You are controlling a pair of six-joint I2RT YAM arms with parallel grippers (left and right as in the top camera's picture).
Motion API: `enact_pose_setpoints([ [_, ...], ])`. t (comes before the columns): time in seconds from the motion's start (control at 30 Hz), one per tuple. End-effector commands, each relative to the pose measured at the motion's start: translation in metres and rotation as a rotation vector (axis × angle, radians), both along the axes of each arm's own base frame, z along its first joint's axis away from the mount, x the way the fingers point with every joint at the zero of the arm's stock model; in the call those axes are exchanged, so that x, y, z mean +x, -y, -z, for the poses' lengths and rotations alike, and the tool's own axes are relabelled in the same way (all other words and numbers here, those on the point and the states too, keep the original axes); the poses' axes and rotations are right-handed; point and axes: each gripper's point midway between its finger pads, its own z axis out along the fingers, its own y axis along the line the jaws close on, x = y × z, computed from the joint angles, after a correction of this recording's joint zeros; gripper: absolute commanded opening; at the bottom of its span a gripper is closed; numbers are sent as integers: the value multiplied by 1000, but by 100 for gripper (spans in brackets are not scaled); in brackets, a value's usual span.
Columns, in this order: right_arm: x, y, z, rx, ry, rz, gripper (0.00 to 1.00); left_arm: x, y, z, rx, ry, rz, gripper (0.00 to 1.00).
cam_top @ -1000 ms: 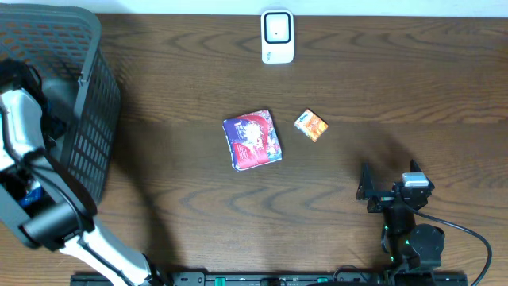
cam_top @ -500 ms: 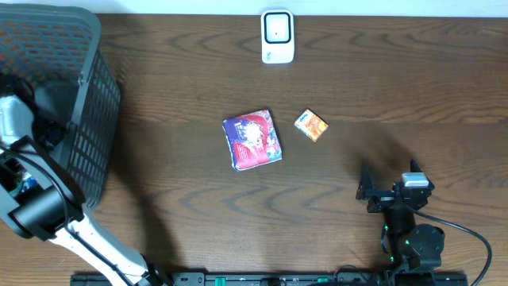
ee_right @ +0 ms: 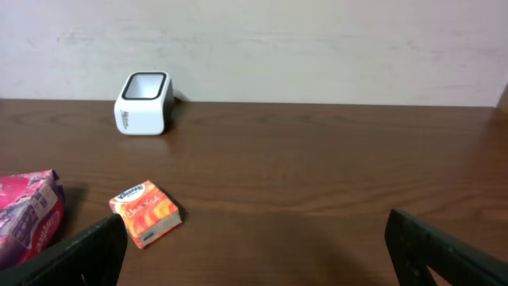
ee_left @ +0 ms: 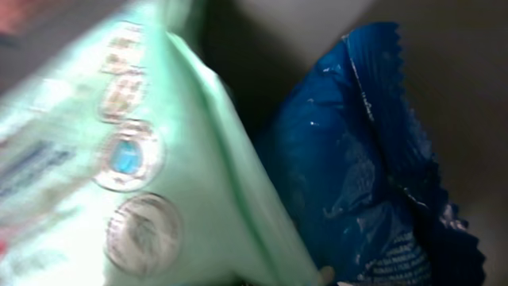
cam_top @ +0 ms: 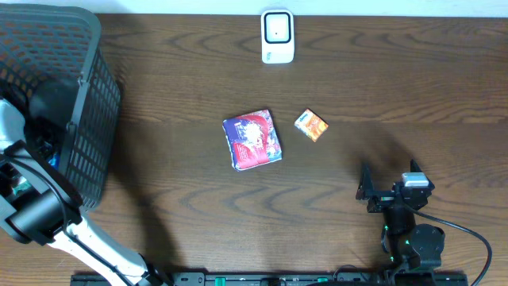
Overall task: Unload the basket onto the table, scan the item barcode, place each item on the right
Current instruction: 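Reach the left gripper into the basket and grasp the blue Oreo pack, then lift the blue Oreo pack out and lay it between the items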
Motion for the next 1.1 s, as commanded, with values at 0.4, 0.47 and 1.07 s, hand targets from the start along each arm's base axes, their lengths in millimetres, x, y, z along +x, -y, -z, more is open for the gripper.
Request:
enact_pose_setpoints([
  [0.4,0,2,1,11,-1,9,99,1,93,-328,233,904,217,7],
  [0.47,0,2,1,11,-1,9,99,-4,122,-366,218,1045,291,7],
  [1.07,0,2,1,11,-1,9,99,24,398,-375,-199,1156,939,7],
])
